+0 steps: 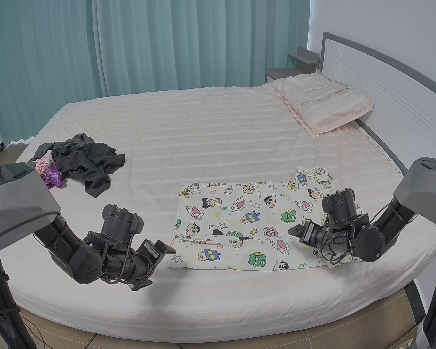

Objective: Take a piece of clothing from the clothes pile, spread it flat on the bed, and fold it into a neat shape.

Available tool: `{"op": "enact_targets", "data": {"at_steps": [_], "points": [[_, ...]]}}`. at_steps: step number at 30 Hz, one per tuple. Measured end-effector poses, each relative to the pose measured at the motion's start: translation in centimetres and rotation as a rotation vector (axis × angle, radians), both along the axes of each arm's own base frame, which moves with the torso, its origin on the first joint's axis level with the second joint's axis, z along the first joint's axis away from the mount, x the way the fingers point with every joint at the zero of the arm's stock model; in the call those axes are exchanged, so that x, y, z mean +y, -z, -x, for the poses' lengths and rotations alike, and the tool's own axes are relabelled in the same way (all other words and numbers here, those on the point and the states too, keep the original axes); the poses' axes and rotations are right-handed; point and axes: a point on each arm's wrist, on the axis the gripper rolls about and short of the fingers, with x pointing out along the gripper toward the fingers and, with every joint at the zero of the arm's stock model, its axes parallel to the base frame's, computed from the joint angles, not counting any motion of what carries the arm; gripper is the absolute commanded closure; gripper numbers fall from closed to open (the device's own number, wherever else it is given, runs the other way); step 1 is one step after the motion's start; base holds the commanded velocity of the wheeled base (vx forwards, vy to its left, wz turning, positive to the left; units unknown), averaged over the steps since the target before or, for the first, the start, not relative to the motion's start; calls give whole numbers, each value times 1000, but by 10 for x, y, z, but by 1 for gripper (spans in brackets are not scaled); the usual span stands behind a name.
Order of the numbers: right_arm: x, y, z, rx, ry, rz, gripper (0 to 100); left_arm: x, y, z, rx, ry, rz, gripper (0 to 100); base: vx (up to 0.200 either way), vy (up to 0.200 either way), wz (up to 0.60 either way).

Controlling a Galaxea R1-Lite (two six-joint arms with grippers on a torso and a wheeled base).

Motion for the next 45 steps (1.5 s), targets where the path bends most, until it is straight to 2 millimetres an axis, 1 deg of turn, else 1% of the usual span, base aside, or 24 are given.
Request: {"op": "enact_targets", "data": {"at_steps": [6, 9, 15, 21, 25, 34, 37, 41, 45], "points": [[13, 20, -11, 21, -20, 13, 0, 0, -1, 0, -1, 2, 4, 0, 0, 0, 0], [17, 28, -16, 29, -23, 20, 0, 0, -1, 0, -2, 2, 5, 0, 0, 0, 0], [17, 36, -27, 8, 2, 53, 0, 0, -2, 0, -6, 2, 7, 0, 0, 0, 0], [15, 38, -38, -16, 16, 67, 0, 0, -5, 0, -79, 5, 41, 0, 0, 0, 0], [15, 37, -40, -25, 17, 70, 0, 1, -7, 4, -143, 9, 69, 0, 0, 0, 0], [17, 28, -45, -57, 15, 61, 0, 3, -4, 12, -141, 29, 53, 0, 0, 0, 0], [19, 22, -42, -52, -1, 47, 0, 3, -5, 13, -153, 52, 40, 0, 0, 0, 0], [21, 15, -30, 2, -38, 49, 0, 2, -9, 16, -165, 68, 38, 0, 0, 0, 0], [20, 8, -19, 17, -58, 50, 0, 1, -11, 18, -175, 70, 36, 0, 0, 0, 0]]}}
